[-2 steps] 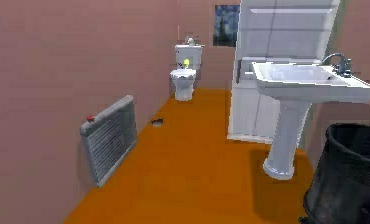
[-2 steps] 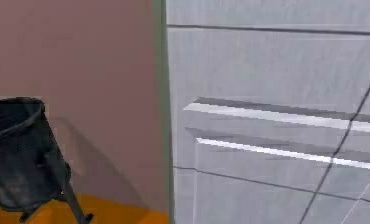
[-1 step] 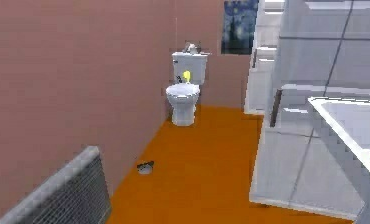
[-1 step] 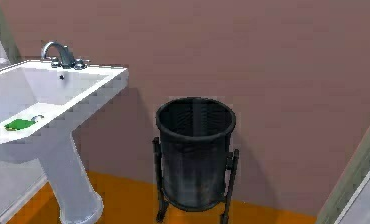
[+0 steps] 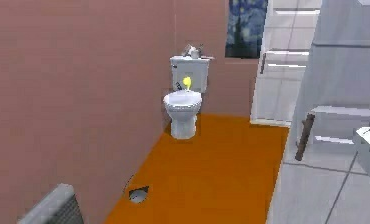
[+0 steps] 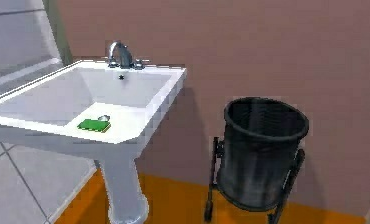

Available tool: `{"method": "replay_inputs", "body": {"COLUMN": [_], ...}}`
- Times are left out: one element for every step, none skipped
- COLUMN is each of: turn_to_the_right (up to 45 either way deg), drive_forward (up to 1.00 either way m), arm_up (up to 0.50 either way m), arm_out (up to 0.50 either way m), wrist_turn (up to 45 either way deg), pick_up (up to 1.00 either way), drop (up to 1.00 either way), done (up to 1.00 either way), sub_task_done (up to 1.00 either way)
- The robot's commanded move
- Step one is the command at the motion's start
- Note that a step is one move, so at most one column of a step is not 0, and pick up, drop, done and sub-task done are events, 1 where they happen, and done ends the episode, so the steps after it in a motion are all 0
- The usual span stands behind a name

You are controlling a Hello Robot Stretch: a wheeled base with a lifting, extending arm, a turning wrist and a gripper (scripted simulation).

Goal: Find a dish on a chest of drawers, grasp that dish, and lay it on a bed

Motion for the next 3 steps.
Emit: {"method": "replay_inputs", "body": {"turn_to_the_right": [9.0,0.0,3.0], "drive_forward": [0.00,0.10,0.00], "arm_up": [0.00,0.00,0.00], "arm_out": [0.00,0.00,0.00], "wrist_turn": [0.0,0.0,0.0], "pick_up": [0.00,0.00,0.00], "drop": [0.00,0.00,0.00], "done": [0.00,0.00,0.00], "sub_task_done": [0.00,0.00,0.00]}}
